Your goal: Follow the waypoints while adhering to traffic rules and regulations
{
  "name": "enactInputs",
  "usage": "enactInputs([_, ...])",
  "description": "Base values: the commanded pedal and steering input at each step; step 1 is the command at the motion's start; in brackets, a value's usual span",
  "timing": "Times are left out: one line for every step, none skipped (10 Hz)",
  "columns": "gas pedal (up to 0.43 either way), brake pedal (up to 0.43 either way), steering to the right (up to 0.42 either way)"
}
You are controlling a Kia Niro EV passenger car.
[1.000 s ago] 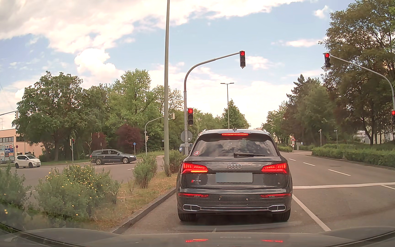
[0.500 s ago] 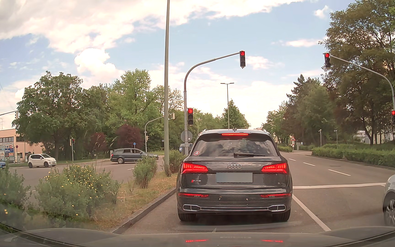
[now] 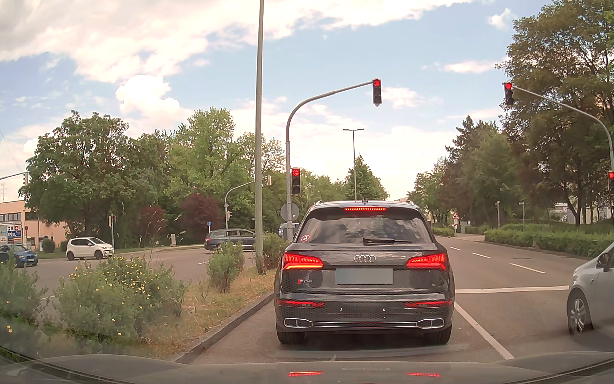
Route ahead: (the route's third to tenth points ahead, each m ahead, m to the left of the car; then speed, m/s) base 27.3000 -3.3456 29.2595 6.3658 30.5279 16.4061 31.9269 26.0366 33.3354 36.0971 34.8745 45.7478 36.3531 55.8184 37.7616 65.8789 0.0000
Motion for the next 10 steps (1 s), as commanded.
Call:
enactInputs([0.0,0.439,0.028])
enactInputs([0.0,0.445,0.028])
enactInputs([0.0,0.445,0.028])
enactInputs([0.0,0.445,0.028])
enactInputs([0.0,0.445,0.028])
enactInputs([0.0,0.445,0.028])
enactInputs([0.0,0.445,0.028])
enactInputs([0.0,0.439,0.028])
enactInputs([0.0,0.439,0.028])
enactInputs([0.0,0.445,0.028])
